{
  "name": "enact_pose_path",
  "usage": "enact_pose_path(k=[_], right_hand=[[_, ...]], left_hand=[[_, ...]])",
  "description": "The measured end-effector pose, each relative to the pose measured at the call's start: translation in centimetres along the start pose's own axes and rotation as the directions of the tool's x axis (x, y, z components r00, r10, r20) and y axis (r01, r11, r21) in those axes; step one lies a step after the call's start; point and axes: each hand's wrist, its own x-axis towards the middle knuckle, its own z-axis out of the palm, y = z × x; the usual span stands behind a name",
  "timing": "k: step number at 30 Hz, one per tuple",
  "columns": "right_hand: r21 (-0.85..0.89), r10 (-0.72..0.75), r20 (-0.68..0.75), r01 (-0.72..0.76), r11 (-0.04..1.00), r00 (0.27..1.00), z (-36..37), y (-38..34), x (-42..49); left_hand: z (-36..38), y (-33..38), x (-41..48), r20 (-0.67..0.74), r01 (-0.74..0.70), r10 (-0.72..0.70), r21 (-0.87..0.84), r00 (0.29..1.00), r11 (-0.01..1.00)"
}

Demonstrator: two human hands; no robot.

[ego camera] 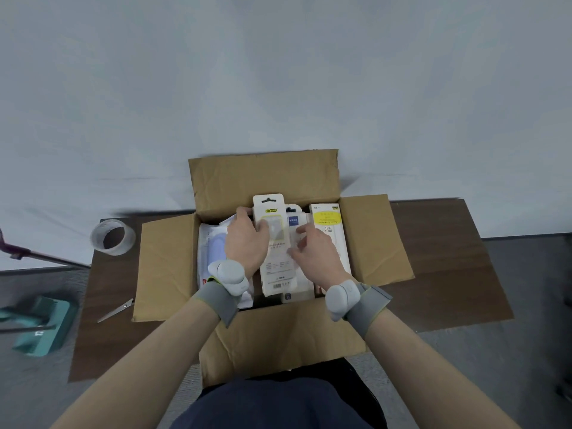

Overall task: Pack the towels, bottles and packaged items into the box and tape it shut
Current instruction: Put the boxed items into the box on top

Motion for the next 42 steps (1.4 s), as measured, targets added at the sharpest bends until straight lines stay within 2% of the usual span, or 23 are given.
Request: enact_pose_path(k=[6,11,14,17,22,27,34,38,42], right_hand=[[0.040,-0.111,0.060,0.109,0.993,0.992,0.6,-0.7,0.0],[0.024,-0.208,0.083,0.207,0.978,0.975,1.0,-1.2,-0.3],[-0.044,-0.257,0.091,0.262,0.964,0.962,1.1,-1.3,-0.5],[-0.107,-0.238,0.124,0.251,0.962,0.963,1.2,-1.1,-0.5],[-0.189,-0.230,0.147,0.256,0.948,0.962,1.6,-0.9,-0.7],[-0.229,-0.238,0.138,0.265,0.937,0.961,1.6,-1.1,-0.4],[-0.237,-0.258,0.200,0.302,0.923,0.945,0.7,-0.8,-0.4],[-0.203,-0.231,0.126,0.253,0.946,0.965,-0.9,0.5,-0.5],[-0.157,-0.187,-0.034,0.180,0.971,0.982,-3.0,2.0,-0.7]], left_hand=[[-1.8,1.2,-0.2,-0.126,-0.030,0.051,0.163,0.991,0.986],[-2.3,0.5,-0.3,-0.001,-0.002,0.002,0.256,1.000,0.967],[-2.3,-0.2,-0.4,0.019,-0.032,0.028,0.215,0.999,0.976],[-2.7,-0.2,-0.6,0.017,-0.090,0.089,0.152,0.996,0.984],[-2.5,0.0,-0.4,0.102,-0.222,0.202,0.252,0.974,0.942],[-2.5,-0.1,-0.1,0.102,-0.210,0.190,0.254,0.976,0.944],[-2.7,-0.2,0.2,0.140,-0.199,0.169,0.237,0.976,0.951],[-2.9,-0.3,0.4,0.169,-0.195,0.164,0.188,0.972,0.963],[-3.1,-0.1,0.6,0.090,-0.195,0.184,0.131,0.979,0.972]])
